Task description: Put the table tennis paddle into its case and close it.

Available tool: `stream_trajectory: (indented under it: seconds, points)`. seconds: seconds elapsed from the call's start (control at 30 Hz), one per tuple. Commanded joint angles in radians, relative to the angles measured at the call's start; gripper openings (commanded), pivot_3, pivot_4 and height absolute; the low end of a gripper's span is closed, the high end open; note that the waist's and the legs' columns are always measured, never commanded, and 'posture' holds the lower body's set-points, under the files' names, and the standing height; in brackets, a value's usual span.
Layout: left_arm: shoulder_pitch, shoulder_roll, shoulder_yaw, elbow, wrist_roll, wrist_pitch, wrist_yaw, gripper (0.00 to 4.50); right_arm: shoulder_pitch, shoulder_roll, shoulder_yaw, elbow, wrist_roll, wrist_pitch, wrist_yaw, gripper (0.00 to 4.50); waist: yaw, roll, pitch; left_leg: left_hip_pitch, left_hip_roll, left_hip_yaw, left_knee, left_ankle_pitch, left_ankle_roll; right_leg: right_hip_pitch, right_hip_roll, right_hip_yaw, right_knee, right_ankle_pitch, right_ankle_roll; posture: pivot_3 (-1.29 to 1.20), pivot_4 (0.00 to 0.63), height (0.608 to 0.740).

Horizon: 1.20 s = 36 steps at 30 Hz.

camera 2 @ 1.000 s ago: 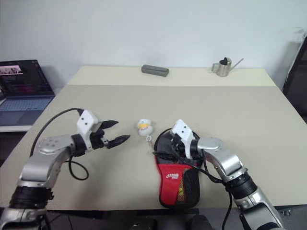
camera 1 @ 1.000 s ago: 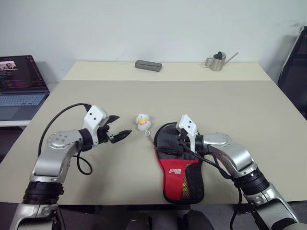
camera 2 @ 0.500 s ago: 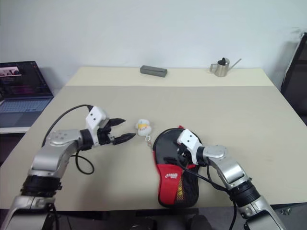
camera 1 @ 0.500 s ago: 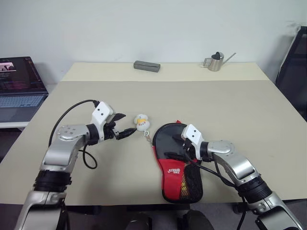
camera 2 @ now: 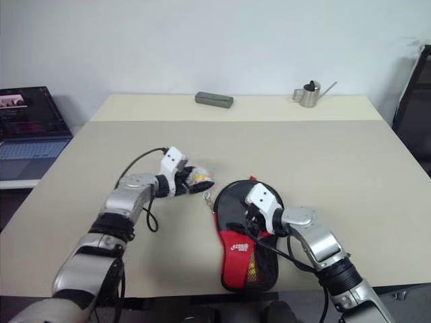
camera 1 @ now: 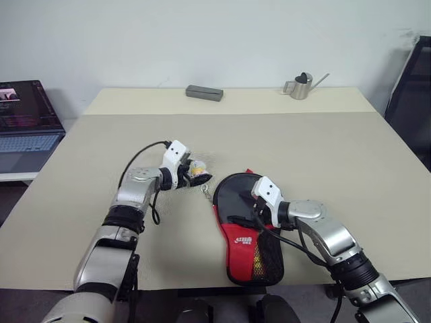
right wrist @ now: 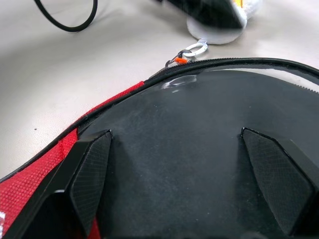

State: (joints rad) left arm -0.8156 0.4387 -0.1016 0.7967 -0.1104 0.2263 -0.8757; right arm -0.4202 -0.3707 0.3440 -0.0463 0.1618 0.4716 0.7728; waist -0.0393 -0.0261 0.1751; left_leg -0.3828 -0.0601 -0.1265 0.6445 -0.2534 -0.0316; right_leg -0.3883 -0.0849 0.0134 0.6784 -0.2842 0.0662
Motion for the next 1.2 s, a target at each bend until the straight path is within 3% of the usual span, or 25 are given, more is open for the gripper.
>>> stream_trajectory:
  seconds: [0.03, 0.3, 0.4, 0.7, 0.77, 1.2]
  points:
    - [-0.039, -0.004, 0.007, 0.047, 0.014, -0.038, -0.022, 4.3, 0.017, 0.008, 0.012, -0.002, -0.007, 0.037, -0.003, 4.49, 0.0, 0.0, 0.0, 0.0, 0.0, 0.0, 0.0, 0.0, 0.0, 0.0, 0.0, 0.0, 0.0, 0.0, 0.0, 0.0, 0.15, 0.74]
    - [-0.011, -0.012, 0.009, 0.047, 0.015, -0.036, -0.07, 4.3, 0.021, 0.028, -0.001, -0.003, -0.012, 0.038, -0.025, 4.49, 0.0, 0.0, 0.0, 0.0, 0.0, 0.0, 0.0, 0.0, 0.0, 0.0, 0.0, 0.0, 0.001, 0.0, 0.0, 0.0, 0.15, 0.74]
    - [0.008, -0.012, 0.015, 0.018, 0.006, -0.019, -0.086, 3.73, 0.023, 0.038, -0.004, -0.003, -0.015, 0.034, -0.039, 4.5, 0.0, 0.0, 0.0, 0.0, 0.0, 0.0, 0.0, 0.0, 0.0, 0.0, 0.0, 0.0, 0.001, 0.0, 0.0, 0.0, 0.15, 0.74]
    - [0.086, 0.011, 0.034, -0.119, -0.022, 0.062, -0.141, 0.72, 0.025, 0.064, -0.019, -0.005, -0.015, 0.044, -0.071, 4.5, 0.0, 0.0, 0.0, 0.0, 0.001, -0.001, 0.0, 0.0, 0.0, 0.0, 0.0, 0.0, 0.001, 0.0, 0.0, 0.0, 0.15, 0.74]
    - [0.1, 0.018, 0.038, -0.149, -0.028, 0.079, -0.144, 0.34, 0.023, 0.07, -0.023, -0.005, -0.013, 0.057, -0.078, 4.5, -0.002, 0.0, -0.001, 0.001, 0.001, -0.001, 0.0, 0.0, 0.0, 0.0, 0.0, 0.0, 0.001, 0.0, 0.0, 0.0, 0.15, 0.74]
    - [0.232, 0.086, 0.087, -0.595, -0.195, 0.313, -0.188, 0.24, 0.044, 0.054, -0.009, 0.009, -0.057, 0.131, -0.125, 4.5, 0.003, 0.0, -0.001, 0.001, 0.001, -0.001, 0.0, 0.0, 0.0, 0.001, 0.0, 0.0, 0.001, 0.0, 0.0, 0.0, 0.15, 0.74]
